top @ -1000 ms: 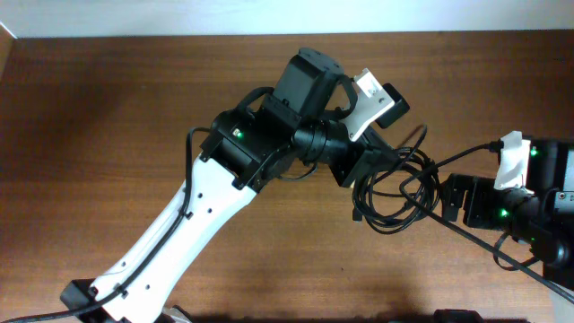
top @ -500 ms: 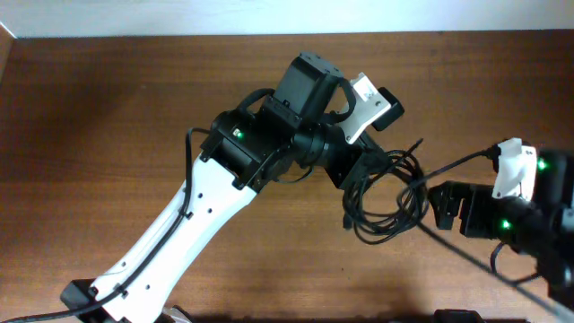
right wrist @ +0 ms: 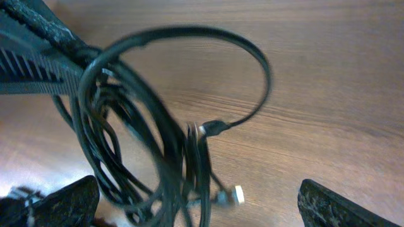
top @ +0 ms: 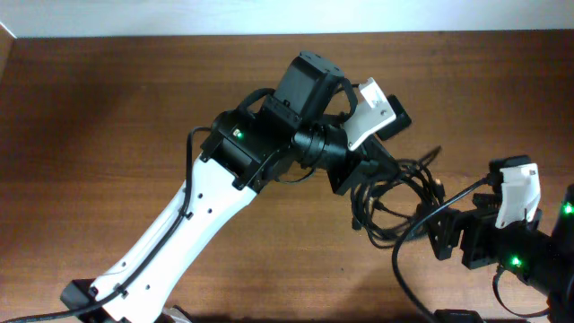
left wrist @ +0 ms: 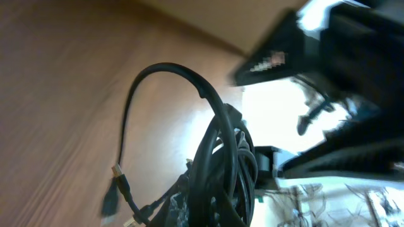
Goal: Untangle cables
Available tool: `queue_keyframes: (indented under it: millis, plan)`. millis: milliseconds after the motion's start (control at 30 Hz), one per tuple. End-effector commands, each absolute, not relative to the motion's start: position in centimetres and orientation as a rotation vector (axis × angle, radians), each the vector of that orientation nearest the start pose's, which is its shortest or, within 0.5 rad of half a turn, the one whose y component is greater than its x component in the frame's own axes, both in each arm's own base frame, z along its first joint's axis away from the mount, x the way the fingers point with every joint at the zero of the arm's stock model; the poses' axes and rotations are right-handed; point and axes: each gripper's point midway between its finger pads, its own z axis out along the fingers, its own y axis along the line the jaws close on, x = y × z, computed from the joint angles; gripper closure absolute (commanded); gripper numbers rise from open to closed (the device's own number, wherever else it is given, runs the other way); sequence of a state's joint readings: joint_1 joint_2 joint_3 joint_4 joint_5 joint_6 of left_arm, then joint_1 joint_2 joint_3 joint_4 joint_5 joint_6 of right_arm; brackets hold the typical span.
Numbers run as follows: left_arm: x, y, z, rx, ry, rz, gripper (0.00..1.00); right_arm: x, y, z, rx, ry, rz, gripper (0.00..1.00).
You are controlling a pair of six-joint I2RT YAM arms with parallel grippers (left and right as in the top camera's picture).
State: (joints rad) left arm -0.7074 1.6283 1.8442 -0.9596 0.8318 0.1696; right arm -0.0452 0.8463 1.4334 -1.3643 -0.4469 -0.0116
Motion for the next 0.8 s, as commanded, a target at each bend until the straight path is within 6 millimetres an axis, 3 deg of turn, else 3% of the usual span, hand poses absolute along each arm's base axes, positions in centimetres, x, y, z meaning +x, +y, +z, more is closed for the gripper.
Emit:
queue_keyframes:
  millis: [0, 167, 333, 433, 633, 700, 733, 767]
  plan:
    - [18.6, -35.5, 40.0, 1.546, 1.522, -1.369, 1.00, 17.8, 8.0, 34.6, -0.329, 2.238, 0.548, 0.01]
    - [17.3, -35.5, 41.5, 1.601, 1.355, -1.435, 1.00, 17.8, 8.1, 34.6, -0.333, 2.238, 0.551, 0.00]
    - [17.4, -35.8, 42.1, 1.602, 1.304, -1.427, 1.00, 17.5, 8.8, 34.9, -0.356, 2.222, 0.607, 0.63]
    - [17.9, -35.9, 41.9, 1.595, 1.316, -1.395, 1.00, 17.5, 8.8, 34.9, -0.356, 2.222, 0.609, 0.95]
    - [20.4, -36.1, 40.5, 1.470, 1.554, -1.294, 0.98, 18.0, 7.9, 34.7, -0.329, 2.234, 0.540, 0.96]
    - [21.6, -36.0, 40.0, 1.391, 1.663, -1.267, 0.84, 18.2, 7.4, 34.5, -0.313, 2.242, 0.501, 0.96]
    - [22.3, -35.8, 39.6, 1.333, 1.735, -1.252, 0.72, 18.3, 7.2, 34.5, -0.307, 2.245, 0.484, 0.96]
    - [23.1, -35.6, 39.3, 1.274, 1.805, -1.240, 0.28, 18.4, 6.9, 34.4, -0.299, 2.247, 0.462, 0.96]
